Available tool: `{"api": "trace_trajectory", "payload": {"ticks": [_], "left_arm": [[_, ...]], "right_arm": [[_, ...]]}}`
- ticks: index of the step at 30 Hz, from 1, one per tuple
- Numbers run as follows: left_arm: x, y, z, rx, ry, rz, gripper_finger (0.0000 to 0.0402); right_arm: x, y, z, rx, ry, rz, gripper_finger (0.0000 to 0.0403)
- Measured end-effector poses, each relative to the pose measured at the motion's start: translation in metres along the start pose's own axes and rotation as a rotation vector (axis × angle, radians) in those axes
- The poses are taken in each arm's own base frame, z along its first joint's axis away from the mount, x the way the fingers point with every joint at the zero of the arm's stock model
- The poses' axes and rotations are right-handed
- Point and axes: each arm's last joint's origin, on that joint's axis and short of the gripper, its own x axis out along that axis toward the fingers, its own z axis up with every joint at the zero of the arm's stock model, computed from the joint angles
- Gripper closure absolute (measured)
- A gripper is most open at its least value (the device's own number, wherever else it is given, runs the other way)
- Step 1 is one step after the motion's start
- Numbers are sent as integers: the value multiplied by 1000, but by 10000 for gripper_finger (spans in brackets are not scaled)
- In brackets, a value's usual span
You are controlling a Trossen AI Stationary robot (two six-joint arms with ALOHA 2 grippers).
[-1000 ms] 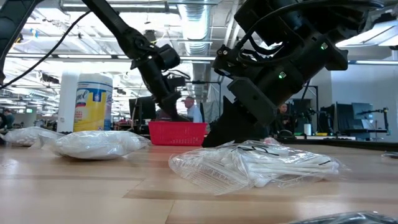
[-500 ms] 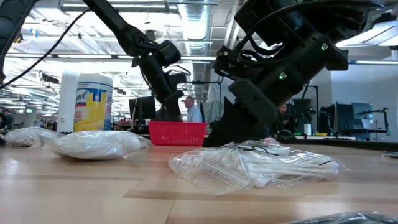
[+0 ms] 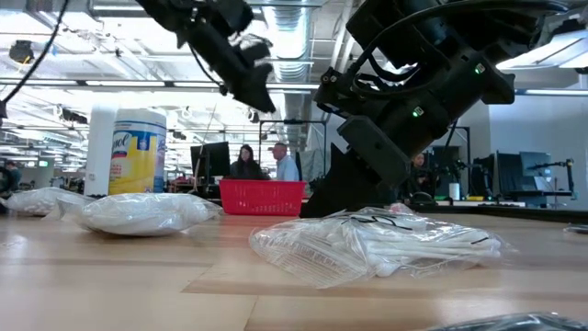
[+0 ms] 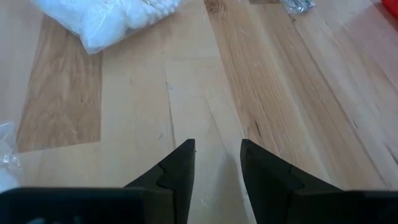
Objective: Pick & Place Travel size toiletries
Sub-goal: Put the comb into the orange basket
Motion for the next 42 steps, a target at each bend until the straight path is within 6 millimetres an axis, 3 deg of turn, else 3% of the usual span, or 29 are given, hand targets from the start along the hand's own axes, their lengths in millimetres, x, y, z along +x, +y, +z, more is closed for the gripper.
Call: {"api": "trace_trajectory", "payload": {"ticks": [7,20,28,42], "left_arm": [[-36,-34,-24,50,-19,-106,270],[-86,-77,-74,-24,-22,-285,271],[-99,-103,-94,7,-52,-390,271],[-108,-126,-99,-74,-140,-504,271]], "right_arm": [[0,0,0,0,-1,0,281],[1,-2,1,8,-6,-4,281],[2,-4,2,10,-6,-9,281],[3,-7,3,15,-6,-14,281]]}}
